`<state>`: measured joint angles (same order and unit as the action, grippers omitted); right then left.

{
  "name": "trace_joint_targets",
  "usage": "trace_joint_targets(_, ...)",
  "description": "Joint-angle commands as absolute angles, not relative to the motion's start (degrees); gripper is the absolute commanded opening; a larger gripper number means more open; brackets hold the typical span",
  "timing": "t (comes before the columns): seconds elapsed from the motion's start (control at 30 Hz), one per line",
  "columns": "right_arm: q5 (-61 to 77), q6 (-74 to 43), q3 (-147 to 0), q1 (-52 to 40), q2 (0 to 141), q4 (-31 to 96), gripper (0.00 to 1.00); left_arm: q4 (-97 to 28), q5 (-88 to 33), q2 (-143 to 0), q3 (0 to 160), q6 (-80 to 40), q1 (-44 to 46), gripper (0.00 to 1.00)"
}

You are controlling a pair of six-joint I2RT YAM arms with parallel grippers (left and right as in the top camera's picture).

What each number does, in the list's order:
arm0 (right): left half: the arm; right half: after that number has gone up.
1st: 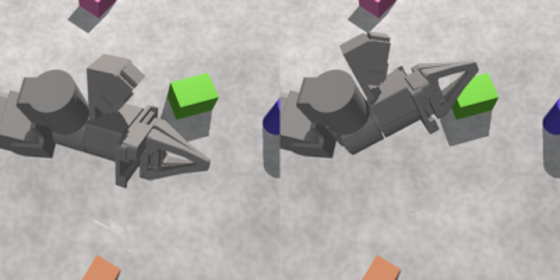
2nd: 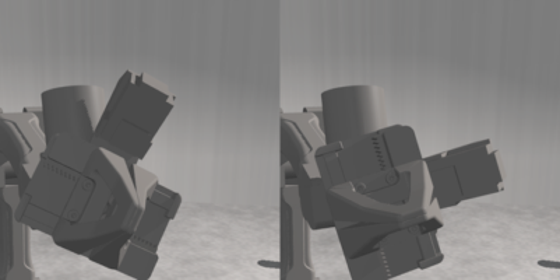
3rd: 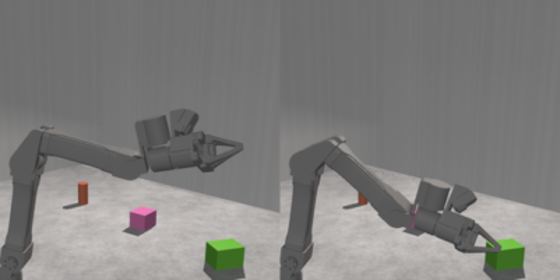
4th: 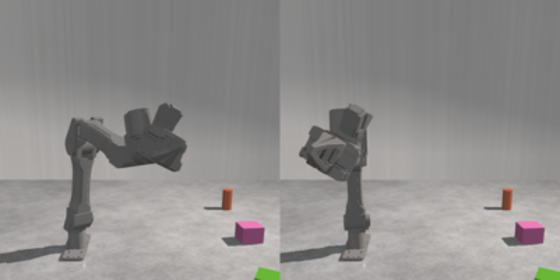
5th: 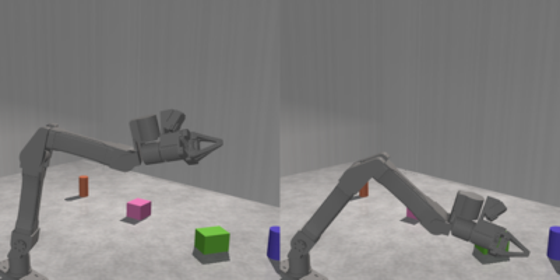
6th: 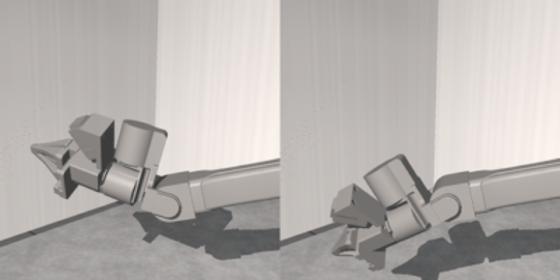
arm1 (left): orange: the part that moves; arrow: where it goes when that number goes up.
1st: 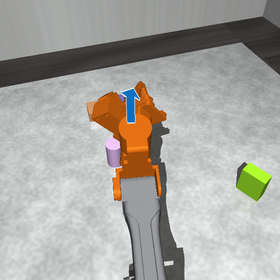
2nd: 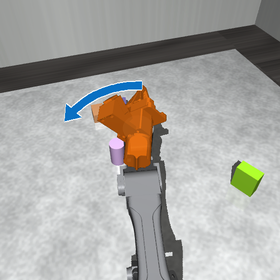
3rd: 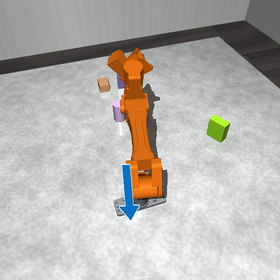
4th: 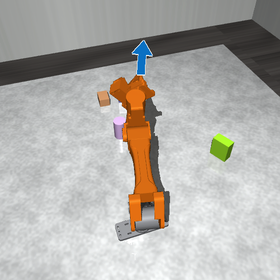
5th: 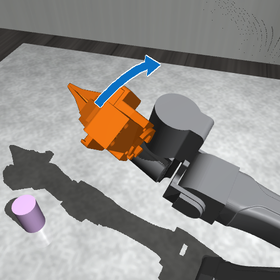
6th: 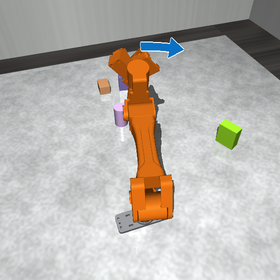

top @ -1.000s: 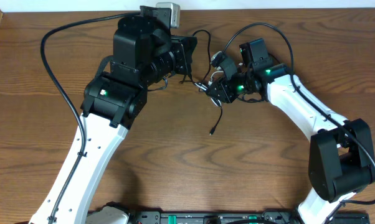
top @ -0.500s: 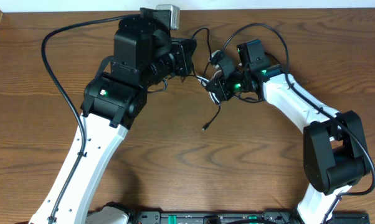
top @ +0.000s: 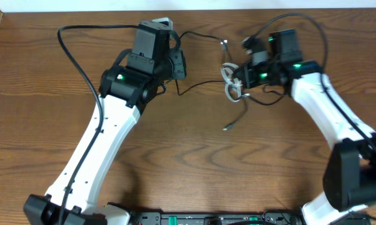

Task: Untangle cables

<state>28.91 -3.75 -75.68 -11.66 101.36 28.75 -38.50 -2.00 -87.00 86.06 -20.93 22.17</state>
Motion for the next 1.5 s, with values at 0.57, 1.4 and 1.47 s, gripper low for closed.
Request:
trace_joint_targets(0.57,12.5,-13.5,-76.1,-5.2,113.1,30.3,0.01,-28.3,10.1,-71.3,88.1,-21.1,9.4,0.08)
trace_joint_targets(1.4,10.3,-11.1,-76.1,-4.2,115.5,30.2,0.12,-27.4,3.3,-66.8,88.1,-21.1,1.3,0.07)
trace_joint_targets(1.47,13.4,-7.7,-76.1,-4.5,115.5,30.0,0.28,-28.6,-1.3,-67.7,88.1,-21.1,1.3,0.08)
